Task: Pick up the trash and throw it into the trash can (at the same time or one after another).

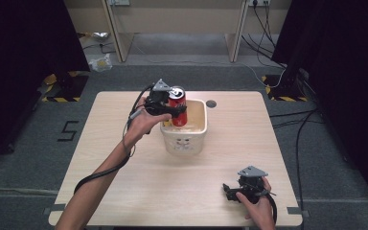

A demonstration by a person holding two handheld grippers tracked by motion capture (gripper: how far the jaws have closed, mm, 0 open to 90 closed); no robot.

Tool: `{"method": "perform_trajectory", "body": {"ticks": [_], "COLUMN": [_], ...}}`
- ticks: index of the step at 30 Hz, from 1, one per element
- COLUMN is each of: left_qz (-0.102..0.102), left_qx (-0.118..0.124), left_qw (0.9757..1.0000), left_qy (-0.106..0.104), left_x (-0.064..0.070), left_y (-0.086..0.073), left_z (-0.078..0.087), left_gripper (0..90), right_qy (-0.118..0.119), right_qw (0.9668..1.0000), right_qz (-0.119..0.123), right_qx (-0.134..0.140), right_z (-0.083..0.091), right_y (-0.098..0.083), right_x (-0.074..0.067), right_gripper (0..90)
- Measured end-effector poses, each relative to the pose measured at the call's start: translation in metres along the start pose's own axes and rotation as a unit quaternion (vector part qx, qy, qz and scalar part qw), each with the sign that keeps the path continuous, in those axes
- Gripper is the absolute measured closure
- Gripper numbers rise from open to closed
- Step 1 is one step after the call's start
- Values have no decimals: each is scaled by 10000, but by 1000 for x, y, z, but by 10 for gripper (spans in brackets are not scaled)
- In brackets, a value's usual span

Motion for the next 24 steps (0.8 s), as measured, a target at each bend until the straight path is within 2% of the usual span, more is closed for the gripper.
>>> {"method": "perform_trajectory", "body": {"ticks": [8, 16, 24], "left_qz": [79, 143, 212], "left_qx": [-116, -315, -318], "left_qw": [9999, 9994, 9993], "left_qy": [42, -17, -34], "left_x": [-5, -6, -6], "left_y": [-8, -18, -18], "left_z": [-6, -9, -7], "left_gripper": [333, 317, 267], "right_qy": [4, 4, 25], "right_qw": [10000, 10000, 10000], "right_qz": [-11, -11, -19], "right_qx": [11, 10, 8], "right_z": [0, 0, 0], "right_y": [0, 0, 0], "right_x": [0, 0, -1], "right_gripper": [2, 2, 2]}}
Point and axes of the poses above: each handheld gripper's, and its own axes: z roughly backward along the jaws, y roughly out of its top, x roughly to its right, the point moved 7 cm from there along -z, roughly forward along the jaws, and after that the axes turned 13 degrees about x, right-handed, at the moved point
